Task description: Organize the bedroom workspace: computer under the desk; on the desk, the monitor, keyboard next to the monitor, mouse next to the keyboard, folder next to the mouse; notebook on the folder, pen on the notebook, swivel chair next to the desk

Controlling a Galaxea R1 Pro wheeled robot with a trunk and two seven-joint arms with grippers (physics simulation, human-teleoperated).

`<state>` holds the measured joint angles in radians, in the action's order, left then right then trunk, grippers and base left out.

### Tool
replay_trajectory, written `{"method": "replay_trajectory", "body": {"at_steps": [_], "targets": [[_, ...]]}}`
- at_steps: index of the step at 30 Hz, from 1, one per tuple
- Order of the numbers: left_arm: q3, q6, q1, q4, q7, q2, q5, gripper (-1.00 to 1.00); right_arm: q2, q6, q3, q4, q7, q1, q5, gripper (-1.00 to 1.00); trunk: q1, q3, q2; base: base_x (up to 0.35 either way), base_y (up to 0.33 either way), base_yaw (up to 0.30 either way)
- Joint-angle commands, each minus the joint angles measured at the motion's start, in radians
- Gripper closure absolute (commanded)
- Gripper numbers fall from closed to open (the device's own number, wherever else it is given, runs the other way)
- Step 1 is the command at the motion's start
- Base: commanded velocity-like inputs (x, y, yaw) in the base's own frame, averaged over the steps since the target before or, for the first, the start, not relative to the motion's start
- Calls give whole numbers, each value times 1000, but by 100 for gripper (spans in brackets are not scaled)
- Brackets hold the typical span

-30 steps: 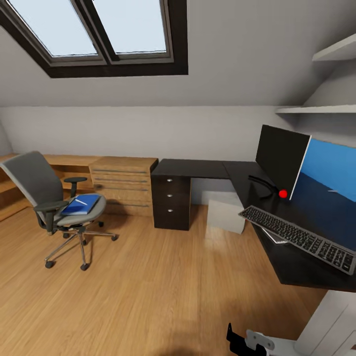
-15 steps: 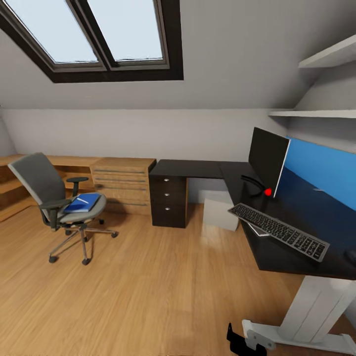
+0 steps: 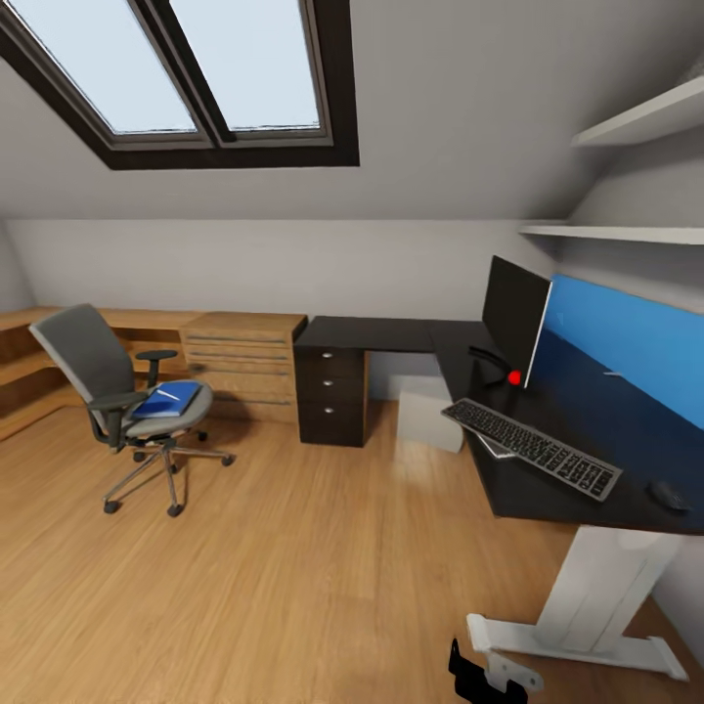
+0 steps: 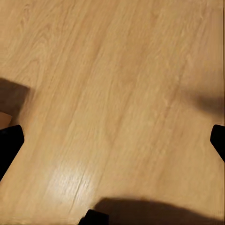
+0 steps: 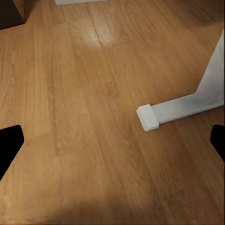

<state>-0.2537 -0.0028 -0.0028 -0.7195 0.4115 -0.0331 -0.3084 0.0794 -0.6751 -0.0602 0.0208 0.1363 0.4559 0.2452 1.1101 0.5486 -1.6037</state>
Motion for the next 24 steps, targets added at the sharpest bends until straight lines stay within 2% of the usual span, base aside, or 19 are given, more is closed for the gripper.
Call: {"method": "replay_trajectory", "body": {"at_steps": [1, 11, 24], "targets": [[-5, 0, 0, -1, 7, 1, -9, -100, 0, -4, -6, 2, 1, 1, -3, -100, -5, -2, 7, -333, -30, -188], [-6, 1, 0, -1, 11, 1, -8, -100, 0, -4, -6, 2, 0, 1, -3, -100, -43, -34, 77, -303, -183, -221], [-8, 1, 0, -1, 12, -1, -6, -100, -2, -4, -7, 2, 1, 1, -2, -100, -93, -74, 168, -274, -248, -24]]}}
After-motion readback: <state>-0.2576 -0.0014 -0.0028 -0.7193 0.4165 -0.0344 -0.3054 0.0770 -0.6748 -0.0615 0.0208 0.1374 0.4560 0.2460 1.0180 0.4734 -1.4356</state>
